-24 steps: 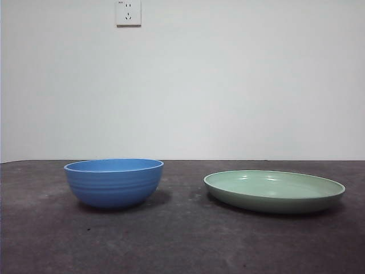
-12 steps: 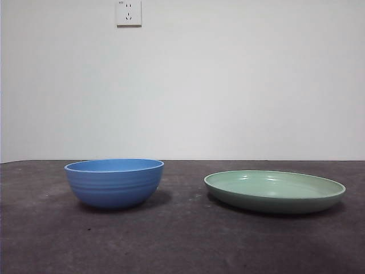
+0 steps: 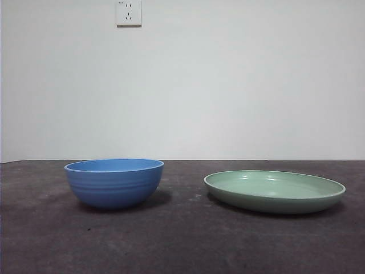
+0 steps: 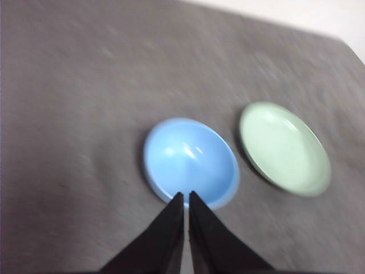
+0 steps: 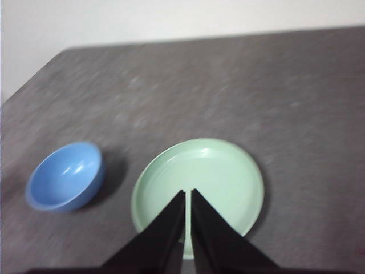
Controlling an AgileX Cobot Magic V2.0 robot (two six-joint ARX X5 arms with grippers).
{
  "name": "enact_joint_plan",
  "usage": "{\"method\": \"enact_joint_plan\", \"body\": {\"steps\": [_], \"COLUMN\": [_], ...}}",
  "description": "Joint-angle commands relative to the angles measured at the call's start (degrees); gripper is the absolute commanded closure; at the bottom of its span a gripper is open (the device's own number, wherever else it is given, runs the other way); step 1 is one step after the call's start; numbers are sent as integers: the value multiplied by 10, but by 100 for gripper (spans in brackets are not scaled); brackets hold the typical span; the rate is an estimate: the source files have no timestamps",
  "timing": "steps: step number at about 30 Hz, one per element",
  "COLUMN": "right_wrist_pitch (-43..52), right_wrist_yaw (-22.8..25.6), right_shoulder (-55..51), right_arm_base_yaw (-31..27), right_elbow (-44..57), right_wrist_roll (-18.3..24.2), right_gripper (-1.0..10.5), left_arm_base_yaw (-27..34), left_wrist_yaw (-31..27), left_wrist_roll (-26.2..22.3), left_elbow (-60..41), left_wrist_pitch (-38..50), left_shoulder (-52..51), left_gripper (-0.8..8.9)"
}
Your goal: Pick up the blue bowl, put it on the green plate, put it on desk
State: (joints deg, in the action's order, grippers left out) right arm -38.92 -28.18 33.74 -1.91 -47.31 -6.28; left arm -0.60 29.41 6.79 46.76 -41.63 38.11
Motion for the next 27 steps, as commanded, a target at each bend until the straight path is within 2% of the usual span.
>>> {"method": "enact_joint_plan", "body": {"steps": [1,5,13,23,25,27], "right_wrist_pitch": [-27,-82,-169,-179,-179,-179], "right_wrist_yaw": [-26,-52,-54,-54,-54,-54], "right_shoulder": [33,72,97,99,99,99], "right_arm_base_yaw": [5,26,82,107,107,107], "right_elbow": [-34,-61,-63,-63,-63,-63], "right_wrist_roll": [37,67,103,99,99,95], "right_gripper": [939,939,939,935,879,724], "left_arm_base_yaw": [-17,-52,-99,-107,-107,-107], "left_wrist_yaw": [28,39,39,39,39,39], "left_wrist_roll": [-37,-59,-76,-76,-76,-74], "left_elbow": [31,50,53,53,53,53], "left_wrist_pitch": [-16,-45,-81,-81,-82,-82], "left_shoulder": [24,45,50,50,50,50], "left_gripper": [798,798,798,785,782,713]}}
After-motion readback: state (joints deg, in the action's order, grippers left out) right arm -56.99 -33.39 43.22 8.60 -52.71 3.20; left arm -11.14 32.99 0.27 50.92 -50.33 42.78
